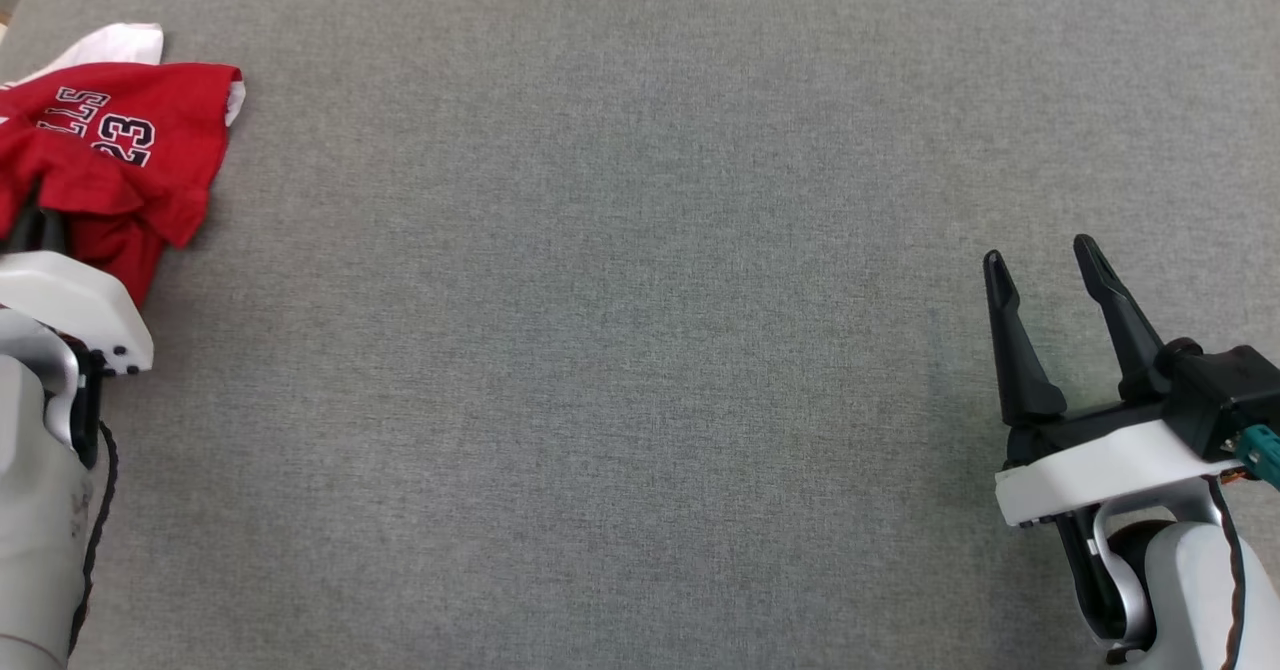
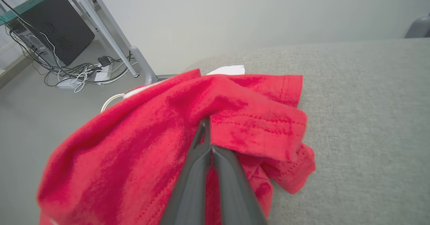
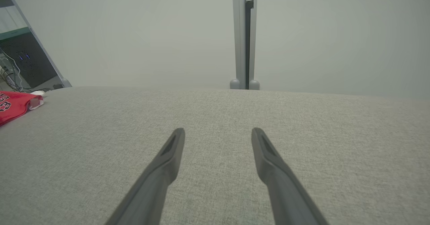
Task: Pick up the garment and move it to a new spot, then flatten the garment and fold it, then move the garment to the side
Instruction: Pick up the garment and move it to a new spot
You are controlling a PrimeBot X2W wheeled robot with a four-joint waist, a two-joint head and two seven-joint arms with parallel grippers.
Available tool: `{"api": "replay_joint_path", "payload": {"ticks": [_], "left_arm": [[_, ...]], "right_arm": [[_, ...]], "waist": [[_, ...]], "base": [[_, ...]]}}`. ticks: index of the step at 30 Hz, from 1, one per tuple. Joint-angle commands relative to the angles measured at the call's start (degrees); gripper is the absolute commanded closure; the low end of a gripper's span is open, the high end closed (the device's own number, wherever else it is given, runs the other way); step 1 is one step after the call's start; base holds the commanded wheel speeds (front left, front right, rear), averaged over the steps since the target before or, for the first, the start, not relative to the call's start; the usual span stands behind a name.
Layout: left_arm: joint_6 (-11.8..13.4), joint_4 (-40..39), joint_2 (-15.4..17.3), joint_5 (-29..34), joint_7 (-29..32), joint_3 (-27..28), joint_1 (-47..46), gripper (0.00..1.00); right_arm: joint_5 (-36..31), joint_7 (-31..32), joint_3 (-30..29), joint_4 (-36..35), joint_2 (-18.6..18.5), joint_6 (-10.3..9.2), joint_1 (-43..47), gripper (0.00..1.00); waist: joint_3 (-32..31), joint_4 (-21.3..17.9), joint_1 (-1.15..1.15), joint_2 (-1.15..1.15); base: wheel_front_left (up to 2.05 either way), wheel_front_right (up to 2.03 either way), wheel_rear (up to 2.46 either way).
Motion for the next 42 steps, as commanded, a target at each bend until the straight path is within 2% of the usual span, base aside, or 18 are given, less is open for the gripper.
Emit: {"api": "replay_joint_path", "payload": {"ticks": [1, 4, 5, 9, 14, 18, 25, 30, 35, 42], "left_arm": [[0.0, -1.2, 0.7, -0.4, -0.5, 0.4, 0.2, 1.0], [0.5, -7.1, 1.1, -0.3, -0.6, 1.6, 2.3, 1.0], [1.0, -12.2, 1.1, -0.6, -0.5, 2.9, 5.0, 1.0], [1.7, -22.6, 0.7, 0.4, -0.5, 4.5, 11.2, 1.0], [2.2, -33.9, -0.7, 1.2, -0.6, 4.9, 20.1, 1.0], [2.8, -42.6, -2.6, 1.8, 0.1, 3.1, 27.6, 1.0], [5.0, -61.2, -5.9, 1.6, 7.1, -0.3, 40.1, 1.0], [5.4, -68.7, -7.7, 1.3, 10.6, -3.0, 44.5, 1.0], [2.7, -71.0, -10.2, 1.0, 12.4, -8.8, 43.6, 1.0], [-1.5, -66.3, -14.2, 1.9, 11.6, -16.8, 35.6, 1.0]], "right_arm": [[0.4, -0.5, -0.3, 0.2, 0.0, 0.0, 0.2, 0.0], [0.6, -1.1, -0.5, 0.8, 0.3, 0.0, 1.1, 0.0], [0.7, -1.2, -0.6, 1.5, 0.3, 0.0, 1.8, 0.0], [1.2, -1.6, -0.7, 2.5, 0.6, 0.0, 3.9, 0.0], [1.6, -1.7, -0.8, 3.3, 0.9, 0.0, 6.9, 0.0], [2.0, -1.0, -0.9, 3.0, 1.0, 0.0, 9.7, 0.0], [2.3, 0.4, -1.1, 1.4, 1.3, 0.0, 13.5, 0.0], [2.2, 1.2, -1.2, 0.0, 1.3, 0.0, 14.3, 0.0], [1.9, 2.1, -1.0, -1.3, 1.1, 0.0, 13.4, 0.0], [2.1, 1.5, -0.5, -2.1, 1.4, 0.0, 10.7, 0.0]], "waist": [[-0.9, 0.4, 0.0, 0.0], [-2.9, 1.0, 0.0, 0.0], [-4.7, 1.3, 0.0, 0.0], [-9.3, 1.7, 0.0, 0.0], [-15.3, 1.9, 0.0, 0.0], [-19.5, 1.5, 0.0, 0.0], [-24.0, -0.6, 0.0, 0.0], [-24.2, -2.9, 0.0, 0.0], [-22.6, -7.1, 0.0, 0.0], [-16.6, -15.4, 0.0, 0.0]], "base": [[0.0, 0.0, 0.0], [0.0, 0.0, 0.0], [0.0, 0.0, 0.0], [0.0, 0.0, 0.0], [0.0, 0.0, 0.0], [0.0, 0.0, 0.0], [0.0, 0.0, 0.0], [0.0, 0.0, 0.0], [0.0, 0.0, 0.0], [0.0, 0.0, 0.0]]}}
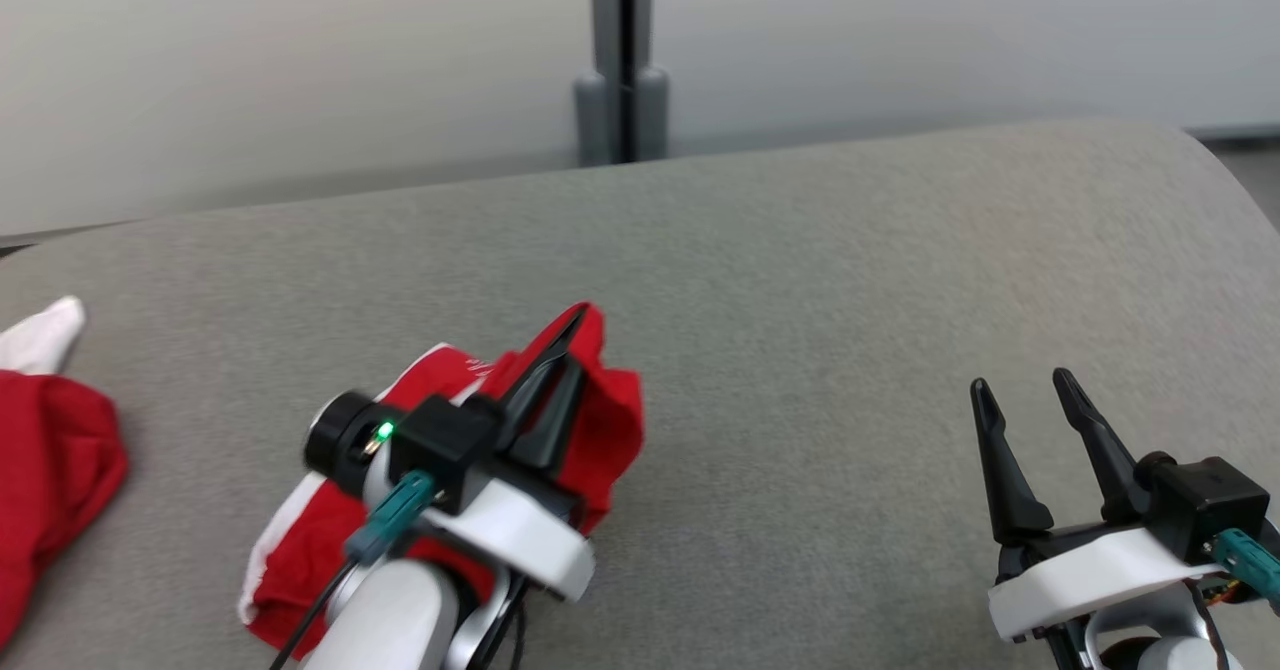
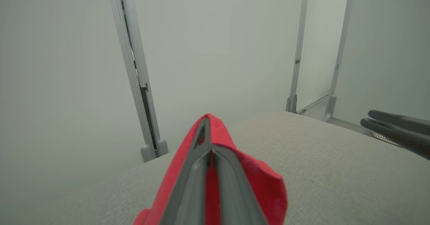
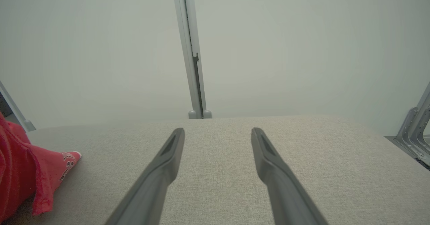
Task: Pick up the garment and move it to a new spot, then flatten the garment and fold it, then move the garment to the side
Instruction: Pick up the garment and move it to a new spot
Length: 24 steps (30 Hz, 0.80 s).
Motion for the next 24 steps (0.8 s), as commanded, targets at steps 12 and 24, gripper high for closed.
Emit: {"api": "replay_joint_path", "payload": {"ticks": [12, 24], "left_arm": [[-1.9, 16.4, -2.4, -0.3, -1.4, -8.8, -18.2, 1.0], [-2.9, 26.7, -2.6, -3.2, -5.9, -16.7, -21.4, 0.0]], "right_arm": [[1.6, -4.2, 0.6, 3.0, 1.1, 0.0, -4.9, 0.0], [2.6, -7.0, 1.3, 7.9, 1.3, 0.0, -7.3, 0.0]], "waist": [[15.6, -14.4, 0.0, 0.0], [15.1, -12.6, 0.0, 0.0]], "base": [[0.0, 0.0, 0.0], [0.0, 0.0, 0.0]]}}
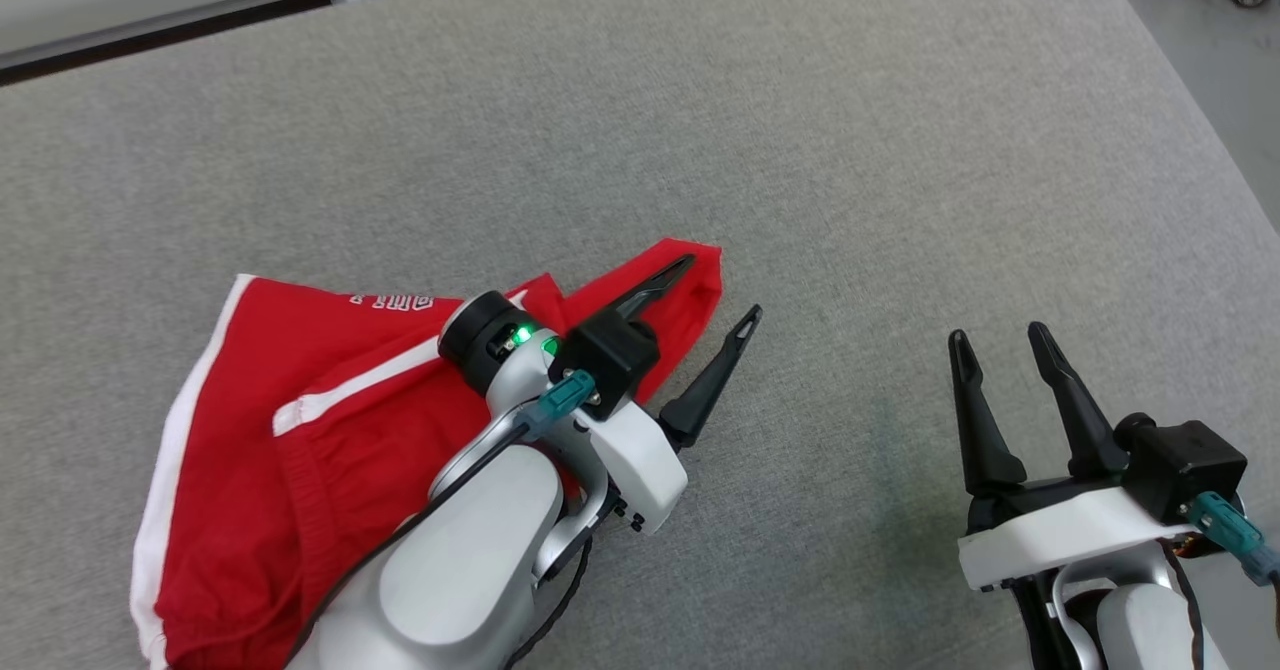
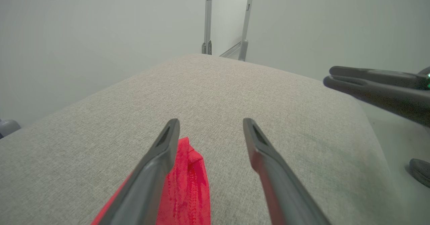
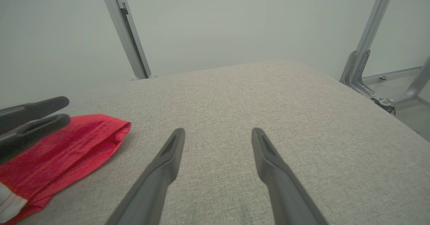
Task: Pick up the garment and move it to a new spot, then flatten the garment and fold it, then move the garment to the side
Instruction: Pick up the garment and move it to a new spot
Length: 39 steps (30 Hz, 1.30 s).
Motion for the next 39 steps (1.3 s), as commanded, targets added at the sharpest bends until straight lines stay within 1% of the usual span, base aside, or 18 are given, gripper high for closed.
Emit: {"api": "replay_joint_path", "payload": {"ticks": [1, 4, 5, 6, 10, 16, 20, 23, 26, 29, 32, 39], "left_arm": [[0.2, -1.2, 0.2, -0.9, -2.0, -0.1, 1.1, 0.0], [1.8, -3.2, 0.7, -2.0, -3.9, 1.0, 4.3, 0.0], [1.8, -3.2, 0.7, -2.0, -3.9, 1.0, 4.3, 0.0], [2.3, -3.9, 1.2, -2.4, -4.4, 1.5, 5.4, 0.0], [6.0, -7.9, 3.4, -4.3, -5.9, 5.1, 10.9, 0.0], [12.3, -13.4, 6.9, -7.3, -7.0, 13.2, 17.8, 0.0], [14.6, -15.6, 8.9, -9.1, -7.4, 18.6, 21.1, 0.0], [15.3, -16.6, 10.4, -10.2, -7.5, 22.0, 23.5, 0.0], [15.2, -17.4, 12.0, -10.8, -7.5, 25.0, 25.8, 0.0], [14.1, -18.4, 12.9, -11.4, -7.4, 26.8, 28.5, 0.0], [12.6, -18.6, 13.8, -11.7, -7.4, 27.4, 31.5, 0.0], [12.7, -18.9, 14.2, -10.7, -6.8, 25.8, 34.9, 0.0]], "right_arm": [[-0.1, -0.2, -0.2, 0.6, -0.1, 0.0, -0.4, 0.0], [-0.6, 0.2, -0.5, 1.3, -0.1, 0.0, 0.3, 0.0], [-0.6, 0.2, -0.5, 1.3, -0.1, 0.0, 0.3, 0.0], [-0.7, 0.4, -0.8, 1.4, -0.1, 0.0, 0.6, 0.0], [-1.4, 1.3, -1.4, 1.1, -0.1, 0.0, 1.9, 0.0], [-2.6, 3.2, -2.3, -0.4, -0.2, 0.0, 3.3, 0.0], [-3.0, 4.1, -2.9, -1.4, -0.4, 0.0, 4.4, 0.0], [-3.2, 5.0, -3.4, -2.1, -0.6, 0.0, 5.5, 0.0], [-3.0, 5.7, -3.2, -2.5, -0.9, 0.0, 6.5, 0.0], [-2.7, 6.5, -3.3, -3.1, -1.3, 0.0, 7.5, 0.0], [-2.4, 7.5, -3.4, -3.9, -1.9, 0.0, 9.3, 0.0], [-2.1, 9.0, -3.4, -5.3, -3.0, 0.0, 12.1, 0.0]], "waist": [[-2.8, 2.1, 0.0, 0.0], [-5.5, 4.1, 0.0, 0.0], [-5.5, 4.1, 0.0, 0.0], [-6.5, 4.9, 0.0, 0.0], [-9.4, 8.1, 0.0, 0.0], [-12.4, 12.6, 0.0, 0.0], [-14.0, 15.2, 0.0, 0.0], [-15.3, 16.7, 0.0, 0.0], [-16.6, 17.6, 0.0, 0.0], [-17.9, 18.0, 0.0, 0.0], [-20.0, 18.2, 0.0, 0.0], [-22.4, 17.9, 0.0, 0.0]], "base": [[0.0, 0.0, 0.0], [0.0, 0.0, 0.0], [0.0, 0.0, 0.0], [0.0, 0.0, 0.0], [0.0, 0.0, 0.0], [0.0, 0.0, 0.0], [0.0, 0.0, 0.0], [0.0, 0.0, 0.0], [0.0, 0.0, 0.0], [0.0, 0.0, 0.0], [0.0, 0.0, 0.0], [0.0, 0.0, 0.0]]}}
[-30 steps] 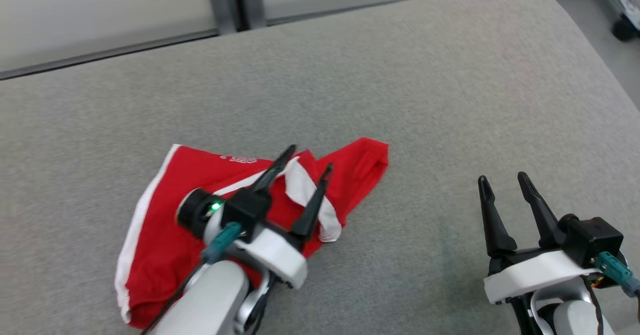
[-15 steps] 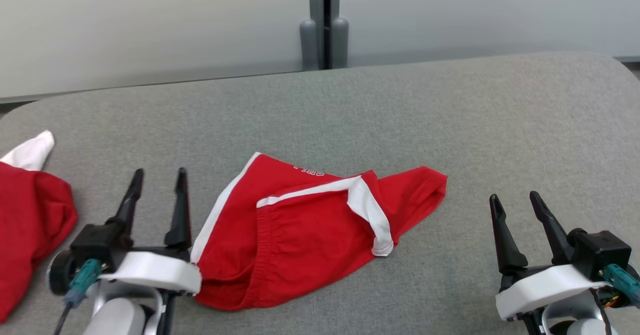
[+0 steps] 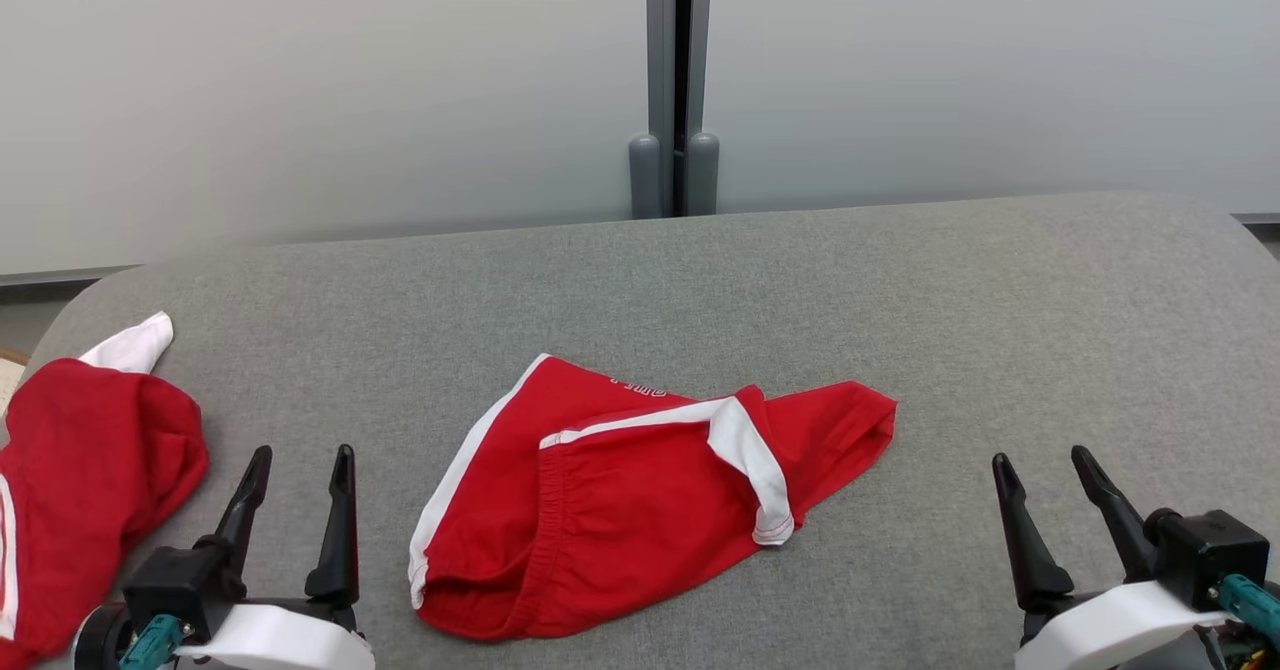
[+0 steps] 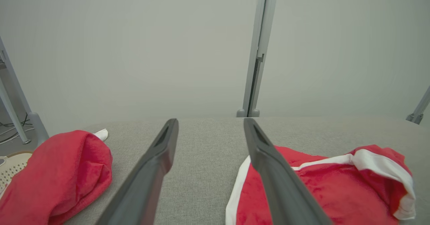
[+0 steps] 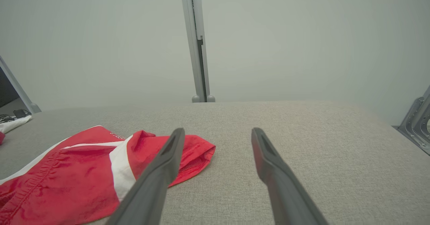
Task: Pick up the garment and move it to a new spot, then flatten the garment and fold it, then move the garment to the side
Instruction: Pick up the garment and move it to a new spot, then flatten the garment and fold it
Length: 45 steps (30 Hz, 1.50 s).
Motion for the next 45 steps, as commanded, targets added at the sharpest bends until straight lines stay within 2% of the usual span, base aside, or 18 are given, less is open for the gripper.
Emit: {"api": "replay_joint_path", "payload": {"ticks": [1, 10, 33, 38, 45], "left_arm": [[0.2, -0.2, 0.2, 0.5, 0.2, -0.1, 0.7, 0.0], [1.2, -1.2, 1.0, 1.6, 1.7, -1.4, 2.0, 0.0], [2.9, -2.4, 1.7, 1.3, 3.7, -2.1, 1.2, 0.0], [2.7, -2.8, 1.5, 1.6, 4.1, -2.7, -0.2, 0.0], [1.9, -3.4, 0.6, 2.3, 4.2, -4.4, -3.9, 0.0]], "right_arm": [[0.1, 0.2, -0.2, -0.5, -0.4, 0.0, 0.9, 0.0], [0.1, 1.0, -0.3, -1.4, -0.3, 0.0, 3.1, 0.0], [-0.3, 1.1, 0.3, -0.9, 0.1, 0.0, 2.2, 0.0], [0.0, 1.7, 3.6, 0.7, -0.4, 0.0, 1.6, 0.0], [1.1, 2.0, 12.2, 7.8, -0.2, 0.0, -1.6, 0.0]], "waist": [[-0.5, 0.0, 0.0, 0.0], [-1.8, 0.0, 0.0, 0.0], [-1.4, 0.3, 0.0, 0.0], [-0.3, 1.5, 0.0, 0.0], [3.9, 4.9, 0.0, 0.0]], "base": [[0.0, 0.0, 0.0], [0.0, 0.0, 0.0], [0.0, 0.0, 0.0], [0.0, 0.0, 0.0], [0.0, 0.0, 0.0]]}}
